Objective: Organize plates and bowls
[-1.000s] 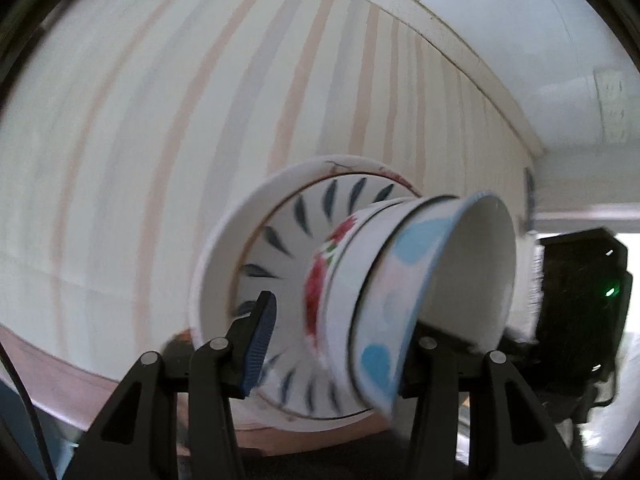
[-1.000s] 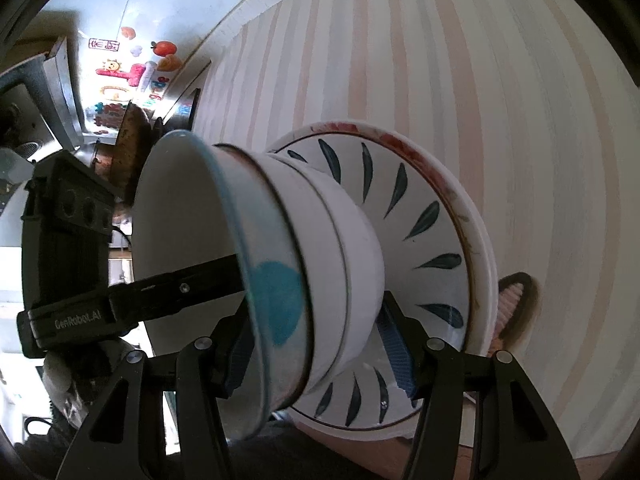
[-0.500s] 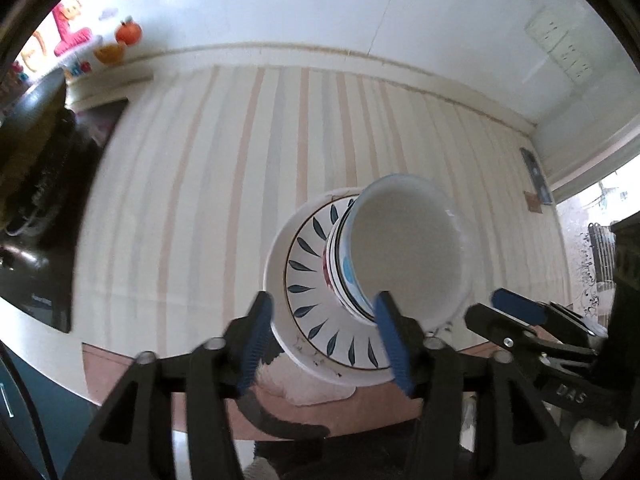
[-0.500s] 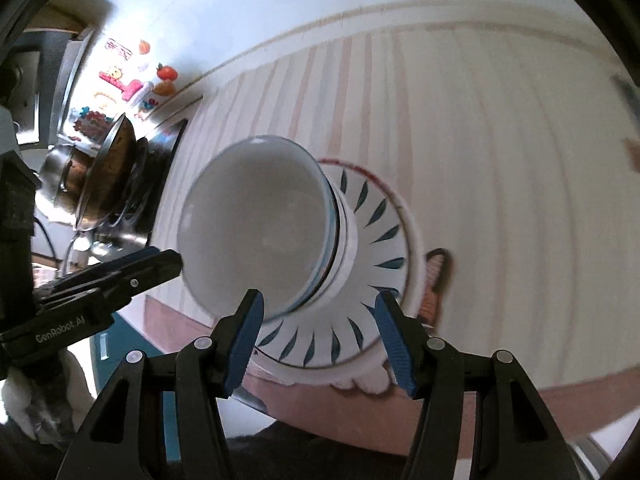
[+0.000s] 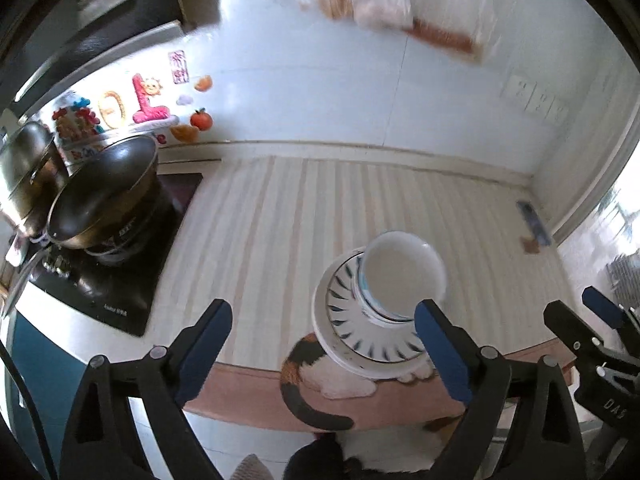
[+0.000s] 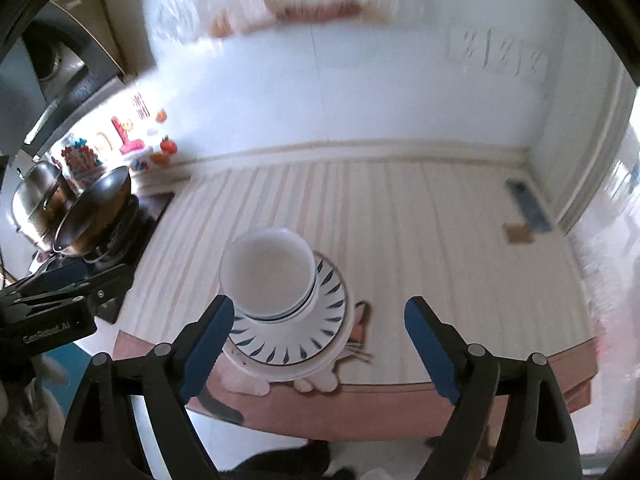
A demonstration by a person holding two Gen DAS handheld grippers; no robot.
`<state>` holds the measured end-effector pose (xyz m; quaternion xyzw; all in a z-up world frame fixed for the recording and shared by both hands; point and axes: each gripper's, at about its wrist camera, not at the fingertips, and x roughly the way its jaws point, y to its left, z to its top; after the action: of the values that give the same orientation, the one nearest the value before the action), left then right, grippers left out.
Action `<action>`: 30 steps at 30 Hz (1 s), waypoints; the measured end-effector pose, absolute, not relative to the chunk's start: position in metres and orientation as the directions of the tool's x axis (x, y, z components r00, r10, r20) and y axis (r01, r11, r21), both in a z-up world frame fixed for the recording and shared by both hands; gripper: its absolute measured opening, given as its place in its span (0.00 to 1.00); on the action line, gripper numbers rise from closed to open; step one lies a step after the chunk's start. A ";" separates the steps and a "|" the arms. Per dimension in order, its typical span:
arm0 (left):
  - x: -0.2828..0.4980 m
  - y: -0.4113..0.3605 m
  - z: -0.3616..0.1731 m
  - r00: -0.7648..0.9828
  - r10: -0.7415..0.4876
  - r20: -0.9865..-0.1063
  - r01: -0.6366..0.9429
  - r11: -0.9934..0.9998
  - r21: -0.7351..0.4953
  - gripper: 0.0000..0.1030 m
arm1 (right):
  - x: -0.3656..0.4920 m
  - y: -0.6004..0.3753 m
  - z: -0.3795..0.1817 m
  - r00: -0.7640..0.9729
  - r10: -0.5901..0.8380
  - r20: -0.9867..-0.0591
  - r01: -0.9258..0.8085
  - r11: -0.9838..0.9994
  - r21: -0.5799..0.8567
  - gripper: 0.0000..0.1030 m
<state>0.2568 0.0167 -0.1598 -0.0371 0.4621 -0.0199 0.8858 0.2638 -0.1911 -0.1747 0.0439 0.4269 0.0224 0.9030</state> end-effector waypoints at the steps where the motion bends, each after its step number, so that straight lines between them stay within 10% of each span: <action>1: 0.248 0.018 -0.153 0.586 -0.078 -0.806 -0.006 0.995 -0.101 0.91 | 0.255 -0.190 -0.166 0.656 0.069 -0.752 -0.004 0.996 0.088 0.89; 30: -0.001 0.034 -0.043 0.760 -0.034 -0.649 -0.018 0.997 -0.073 1.00 | -0.044 -0.170 -0.030 0.821 0.020 -0.570 0.003 0.999 0.040 0.96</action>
<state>-0.0006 0.0340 -0.0426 -0.0375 0.3460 -0.0040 0.9375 -0.0443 -0.1702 -0.0300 0.0196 0.2989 0.0044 0.9541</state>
